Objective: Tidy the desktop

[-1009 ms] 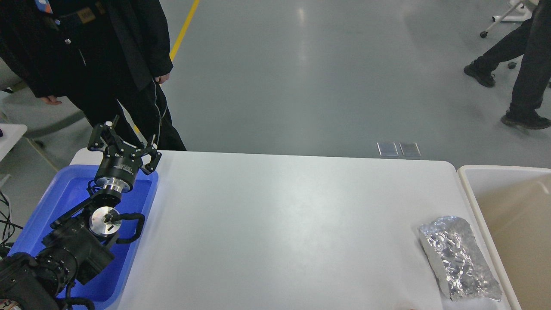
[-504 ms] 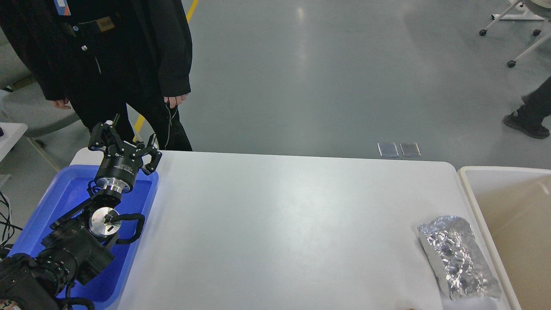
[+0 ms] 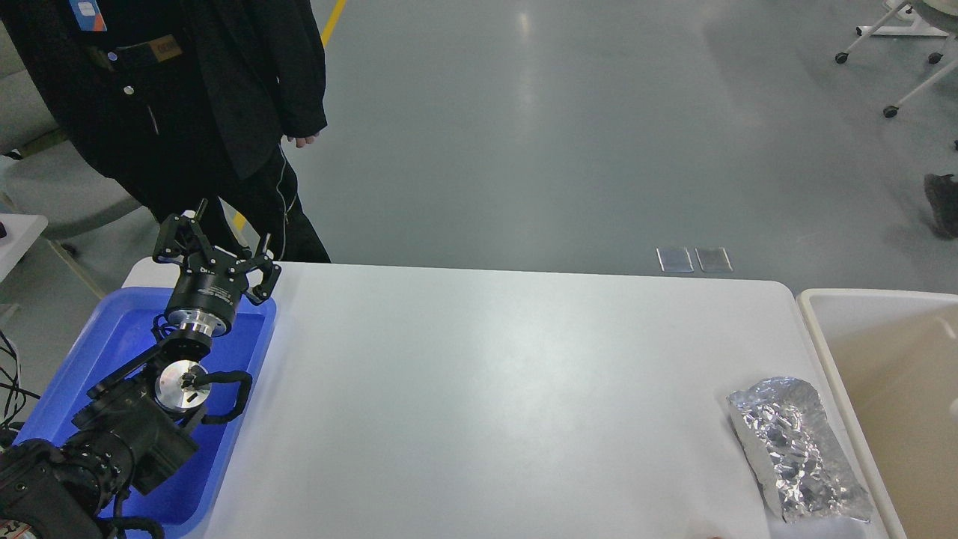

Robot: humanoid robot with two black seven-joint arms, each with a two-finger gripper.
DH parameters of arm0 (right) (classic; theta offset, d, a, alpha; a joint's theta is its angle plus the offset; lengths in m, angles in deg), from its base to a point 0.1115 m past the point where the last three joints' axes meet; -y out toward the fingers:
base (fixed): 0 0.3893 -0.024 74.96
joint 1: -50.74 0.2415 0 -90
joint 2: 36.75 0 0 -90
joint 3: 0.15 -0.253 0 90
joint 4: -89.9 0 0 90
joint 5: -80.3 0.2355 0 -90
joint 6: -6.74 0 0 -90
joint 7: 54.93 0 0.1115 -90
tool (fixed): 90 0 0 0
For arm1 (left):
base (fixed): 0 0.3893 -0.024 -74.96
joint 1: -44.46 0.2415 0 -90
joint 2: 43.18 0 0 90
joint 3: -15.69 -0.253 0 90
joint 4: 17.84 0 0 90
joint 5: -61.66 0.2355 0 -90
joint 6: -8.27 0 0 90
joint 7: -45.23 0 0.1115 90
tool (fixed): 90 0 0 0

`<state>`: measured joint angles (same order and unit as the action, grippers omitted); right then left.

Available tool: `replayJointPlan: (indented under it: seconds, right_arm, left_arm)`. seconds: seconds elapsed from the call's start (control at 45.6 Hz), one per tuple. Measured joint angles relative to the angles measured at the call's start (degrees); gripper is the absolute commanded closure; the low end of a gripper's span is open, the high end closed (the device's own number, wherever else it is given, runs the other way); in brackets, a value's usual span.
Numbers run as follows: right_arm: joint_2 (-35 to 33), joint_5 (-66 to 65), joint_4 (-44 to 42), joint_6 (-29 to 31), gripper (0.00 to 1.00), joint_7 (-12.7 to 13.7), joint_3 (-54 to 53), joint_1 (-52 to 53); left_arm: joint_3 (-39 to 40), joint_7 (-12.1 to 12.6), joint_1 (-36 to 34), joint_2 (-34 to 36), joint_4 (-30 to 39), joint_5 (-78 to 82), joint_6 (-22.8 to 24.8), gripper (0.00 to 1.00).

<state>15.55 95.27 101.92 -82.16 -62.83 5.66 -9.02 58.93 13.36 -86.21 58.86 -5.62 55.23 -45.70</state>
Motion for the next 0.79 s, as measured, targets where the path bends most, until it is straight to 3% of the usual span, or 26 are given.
replayJointPlan:
  seconds: [0.285, 0.329, 0.395, 0.417, 0.789]
  right_arm:
    - [4.05, -0.25, -4.78, 1.04, 1.0, 0.17, -0.21, 0.45]
    - [4.53, -0.31, -5.13, 1.27, 0.76, 0.19, -0.28, 0.53]
    - [5.11, -0.39, -5.5, 1.46, 0.15, 0.21, -0.31, 0.64]
    - [5.25, -0.44, -5.61, 1.47, 0.0, 0.21, -0.31, 0.72]
    - [8.41, -1.5, -9.09, 1.15, 0.0, 0.23, -0.24, 1.23]
  left_arm:
    - [0.0, -0.04, 0.03, 0.0, 0.0, -0.05, 0.0, 0.0]
    - [0.0, -0.04, 0.03, 0.0, 0.0, -0.05, 0.0, 0.0]
    - [0.0, -0.04, 0.03, 0.0, 0.0, -0.05, 0.0, 0.0]
    - [0.0, -0.04, 0.03, 0.0, 0.0, -0.05, 0.0, 0.0]
    - [0.0, -0.04, -0.01, 0.0, 0.0, -0.03, 0.0, 0.0]
